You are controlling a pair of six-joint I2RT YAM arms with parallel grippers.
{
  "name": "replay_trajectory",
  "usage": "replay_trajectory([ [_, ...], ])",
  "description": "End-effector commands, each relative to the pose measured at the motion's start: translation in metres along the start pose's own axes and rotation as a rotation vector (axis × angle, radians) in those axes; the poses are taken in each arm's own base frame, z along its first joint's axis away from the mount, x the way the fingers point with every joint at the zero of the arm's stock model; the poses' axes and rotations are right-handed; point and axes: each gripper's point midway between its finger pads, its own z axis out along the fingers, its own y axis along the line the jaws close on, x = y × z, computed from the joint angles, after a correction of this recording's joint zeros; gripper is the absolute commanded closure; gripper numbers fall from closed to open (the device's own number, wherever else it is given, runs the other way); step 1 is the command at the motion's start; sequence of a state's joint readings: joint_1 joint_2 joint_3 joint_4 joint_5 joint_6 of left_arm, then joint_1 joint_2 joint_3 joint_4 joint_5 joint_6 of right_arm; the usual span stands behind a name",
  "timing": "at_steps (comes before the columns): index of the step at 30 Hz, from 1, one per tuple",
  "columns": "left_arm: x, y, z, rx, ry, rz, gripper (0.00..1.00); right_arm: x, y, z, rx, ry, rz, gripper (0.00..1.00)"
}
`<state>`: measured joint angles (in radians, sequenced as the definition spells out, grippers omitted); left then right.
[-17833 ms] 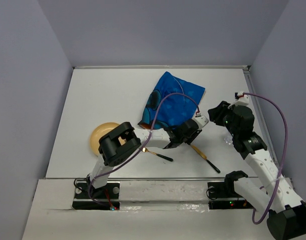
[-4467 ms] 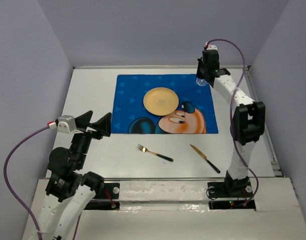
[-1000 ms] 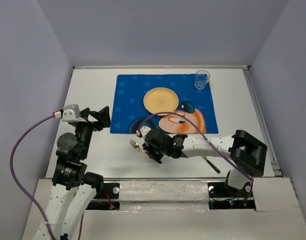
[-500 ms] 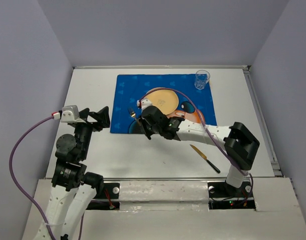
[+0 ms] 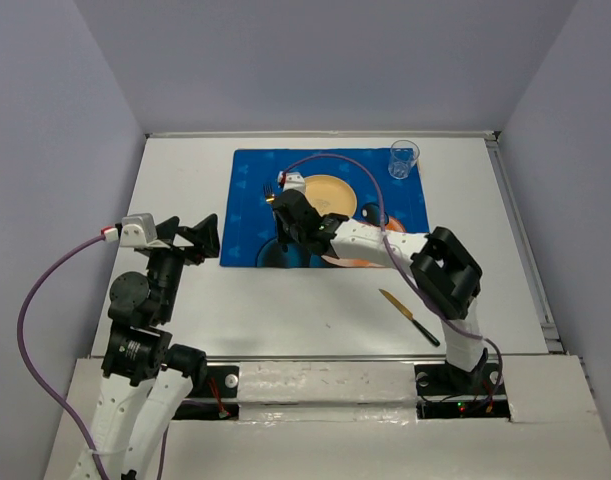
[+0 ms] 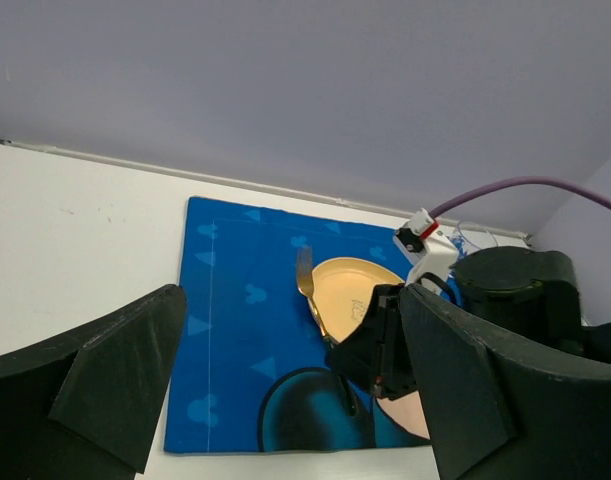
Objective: Set the dinner table for one person
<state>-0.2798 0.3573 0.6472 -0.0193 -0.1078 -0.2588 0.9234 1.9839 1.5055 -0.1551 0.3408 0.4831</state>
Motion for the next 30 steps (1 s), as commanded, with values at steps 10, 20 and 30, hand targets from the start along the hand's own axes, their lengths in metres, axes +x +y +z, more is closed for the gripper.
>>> replay_trajectory([
  [10,-0.007,-0.012,0.000,0.056,-0.033,-0.014,0.01,-0.051,0.016,0.065,0.089,-0.160,0.258,1.00],
  [20,-0.006,-0.015,-0.001,0.069,-0.030,-0.016,0.01,-0.028,-0.001,0.104,0.146,-0.109,0.297,1.00],
  [30,-0.004,-0.016,0.000,0.073,-0.023,-0.017,0.01,-0.019,-0.011,0.126,0.143,-0.070,0.295,1.00],
])
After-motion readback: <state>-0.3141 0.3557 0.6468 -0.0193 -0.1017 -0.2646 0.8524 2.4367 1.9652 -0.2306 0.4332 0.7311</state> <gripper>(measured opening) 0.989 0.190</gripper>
